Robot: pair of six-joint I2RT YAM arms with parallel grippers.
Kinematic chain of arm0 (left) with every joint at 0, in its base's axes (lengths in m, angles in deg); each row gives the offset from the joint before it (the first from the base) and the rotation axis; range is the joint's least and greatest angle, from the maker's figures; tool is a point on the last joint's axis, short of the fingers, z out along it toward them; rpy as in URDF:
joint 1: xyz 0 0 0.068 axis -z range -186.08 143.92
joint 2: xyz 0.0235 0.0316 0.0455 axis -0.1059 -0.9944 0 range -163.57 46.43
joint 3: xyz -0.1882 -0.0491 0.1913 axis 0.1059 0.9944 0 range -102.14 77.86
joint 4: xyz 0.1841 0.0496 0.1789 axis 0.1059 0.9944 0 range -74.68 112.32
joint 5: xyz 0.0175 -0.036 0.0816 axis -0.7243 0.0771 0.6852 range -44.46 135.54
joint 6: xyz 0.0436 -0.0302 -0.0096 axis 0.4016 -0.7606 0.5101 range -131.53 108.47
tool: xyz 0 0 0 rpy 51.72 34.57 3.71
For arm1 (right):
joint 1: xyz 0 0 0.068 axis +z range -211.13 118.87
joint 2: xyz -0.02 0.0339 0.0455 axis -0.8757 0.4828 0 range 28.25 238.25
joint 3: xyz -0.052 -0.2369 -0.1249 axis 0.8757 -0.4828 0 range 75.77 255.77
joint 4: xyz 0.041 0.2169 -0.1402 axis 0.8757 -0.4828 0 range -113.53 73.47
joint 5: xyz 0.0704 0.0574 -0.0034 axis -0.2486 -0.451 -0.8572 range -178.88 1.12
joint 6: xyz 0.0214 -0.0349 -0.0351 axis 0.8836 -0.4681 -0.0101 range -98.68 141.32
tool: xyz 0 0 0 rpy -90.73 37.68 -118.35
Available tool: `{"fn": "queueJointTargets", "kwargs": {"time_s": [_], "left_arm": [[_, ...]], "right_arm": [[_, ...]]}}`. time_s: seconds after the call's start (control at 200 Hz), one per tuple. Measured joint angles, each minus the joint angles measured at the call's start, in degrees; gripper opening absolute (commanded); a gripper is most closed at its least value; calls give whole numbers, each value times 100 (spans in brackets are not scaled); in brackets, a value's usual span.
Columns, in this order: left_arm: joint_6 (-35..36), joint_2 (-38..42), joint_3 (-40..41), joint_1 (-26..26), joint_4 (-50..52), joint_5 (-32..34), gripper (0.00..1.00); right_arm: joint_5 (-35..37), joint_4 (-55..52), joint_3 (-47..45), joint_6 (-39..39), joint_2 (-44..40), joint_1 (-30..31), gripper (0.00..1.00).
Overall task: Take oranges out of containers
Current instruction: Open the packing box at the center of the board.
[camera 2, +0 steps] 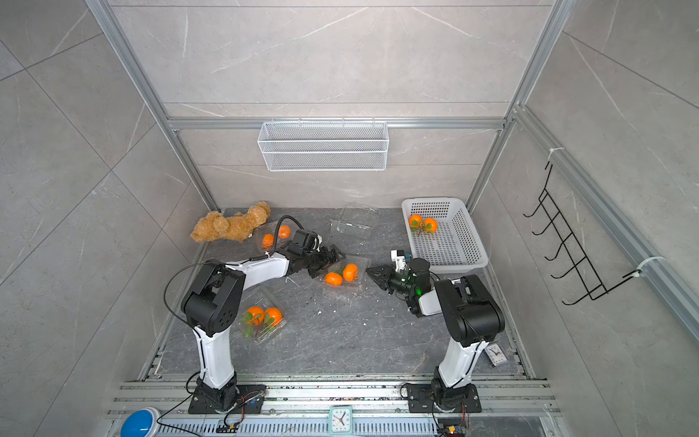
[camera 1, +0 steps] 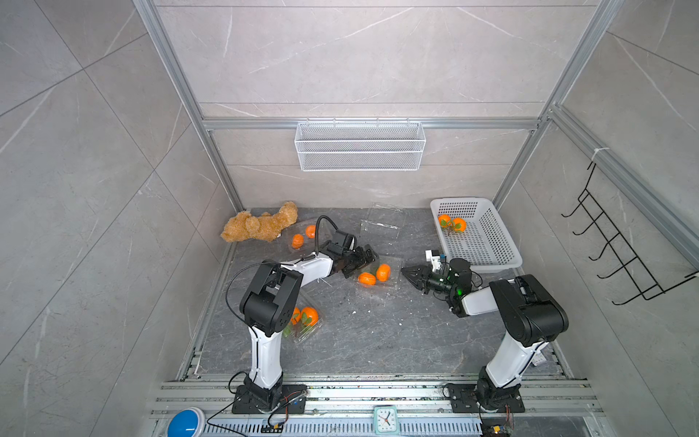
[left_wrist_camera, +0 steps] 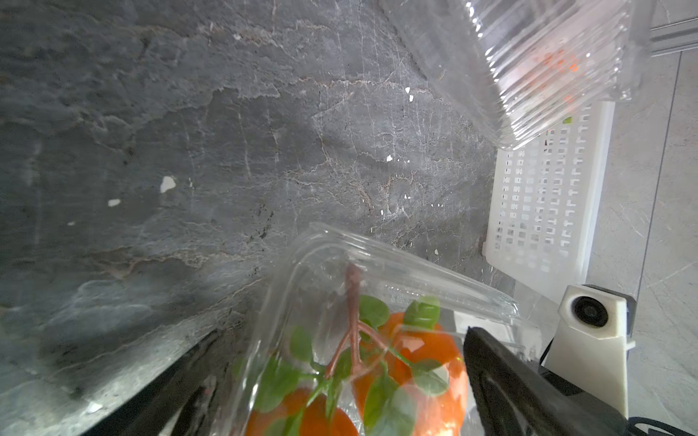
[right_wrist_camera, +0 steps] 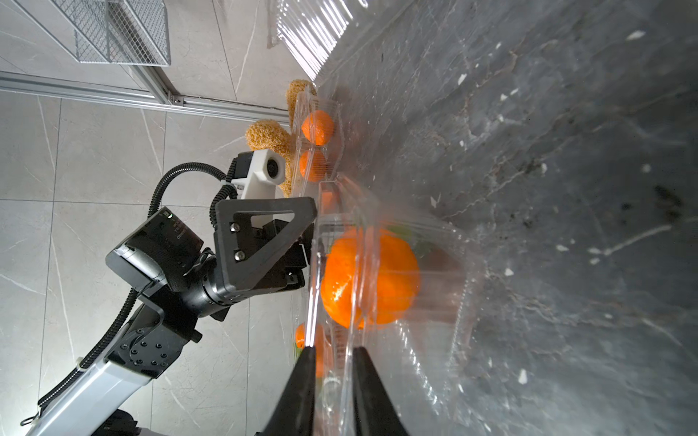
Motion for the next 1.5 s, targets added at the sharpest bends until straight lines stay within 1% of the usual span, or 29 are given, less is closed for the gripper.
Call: {"fn": "queueJointTargets", "kwargs": {"time_s": [0.439,0.713,0.998,1.102,1.177,1.262,1.407,1.497], "left_arm": [[-68,-76,0,0,-111,-2,99],[-68,-79,-11,-11,-109,-7,99],[-83,-101,-44,-11,-109,-15,99],[-111,-142,-90,-11,-114,-35,99],[-138,-170,-142,-11,-118,-61,99],[-173,-173,-166,-13,-127,-68,99],[-199,-173,-184,-13,-125,-107,99],[-192,-170,-184,-15,-79,-103,99]], "right_arm": [[-39,199,2,103,96,85,20],[-83,260,2,105,122,160,26],[-184,251,2,103,122,249,28],[-160,256,2,146,122,319,33],[-129,262,2,201,129,378,34],[-72,284,9,299,168,435,33],[76,234,28,433,219,492,25],[232,151,55,538,219,520,24]]}}
